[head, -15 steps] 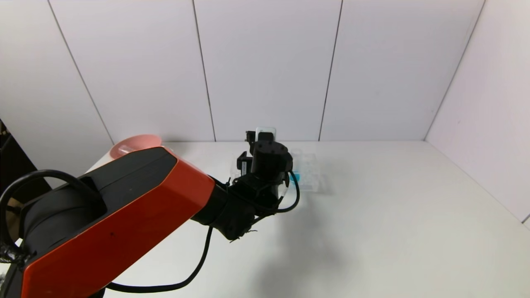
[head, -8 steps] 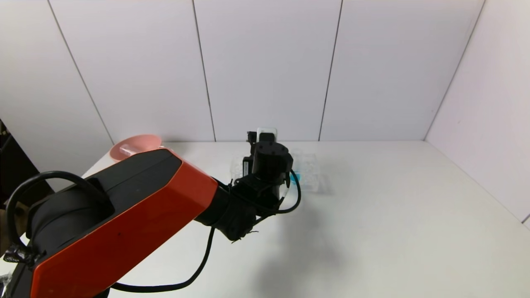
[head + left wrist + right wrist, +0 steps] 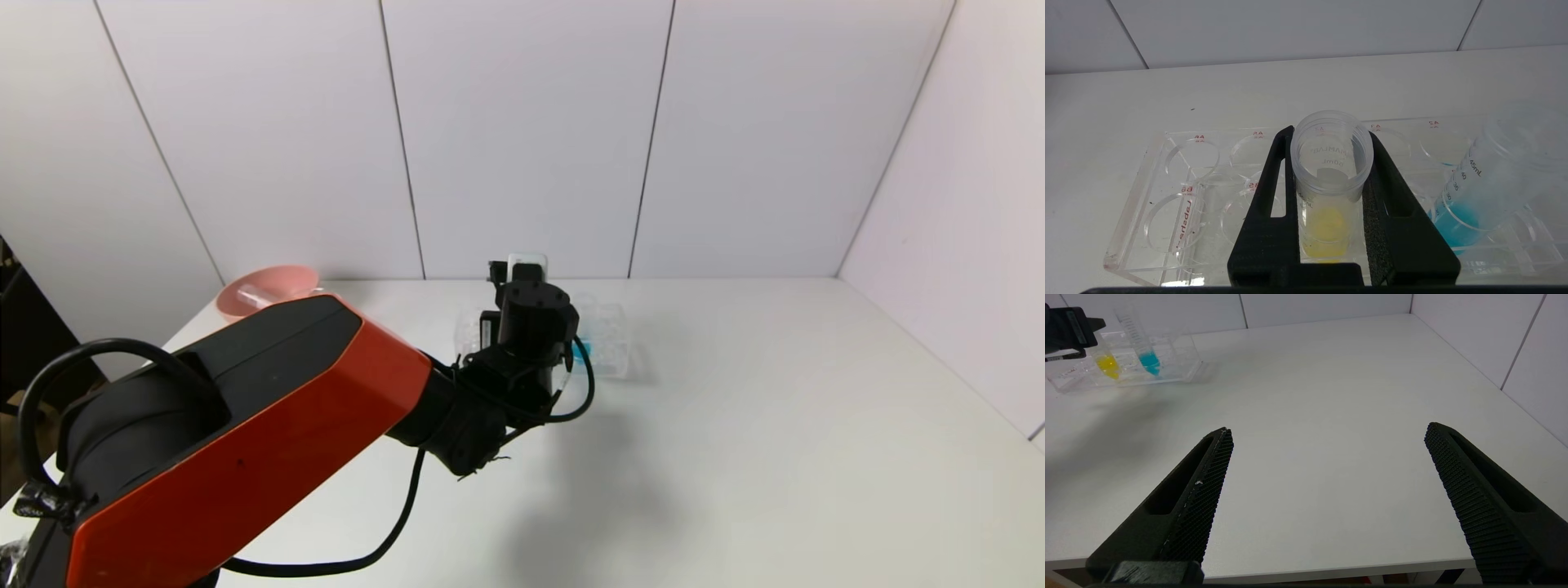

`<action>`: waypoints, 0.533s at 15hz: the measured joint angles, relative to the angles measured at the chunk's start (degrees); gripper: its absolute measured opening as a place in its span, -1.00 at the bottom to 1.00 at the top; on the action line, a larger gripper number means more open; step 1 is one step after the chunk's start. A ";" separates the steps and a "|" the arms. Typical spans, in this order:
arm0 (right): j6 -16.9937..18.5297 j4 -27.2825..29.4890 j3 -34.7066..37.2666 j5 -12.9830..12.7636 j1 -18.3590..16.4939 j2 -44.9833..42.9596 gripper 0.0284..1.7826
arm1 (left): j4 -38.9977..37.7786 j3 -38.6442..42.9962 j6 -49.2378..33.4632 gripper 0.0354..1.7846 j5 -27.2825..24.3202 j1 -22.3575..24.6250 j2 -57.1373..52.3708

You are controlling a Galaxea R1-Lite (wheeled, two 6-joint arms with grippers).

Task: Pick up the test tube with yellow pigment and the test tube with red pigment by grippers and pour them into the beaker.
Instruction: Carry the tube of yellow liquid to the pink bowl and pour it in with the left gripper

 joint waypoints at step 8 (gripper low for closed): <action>0.00 0.02 0.00 0.00 0.00 0.00 0.92 | 0.69 -1.33 3.06 -0.52 -0.88 -0.02 -5.18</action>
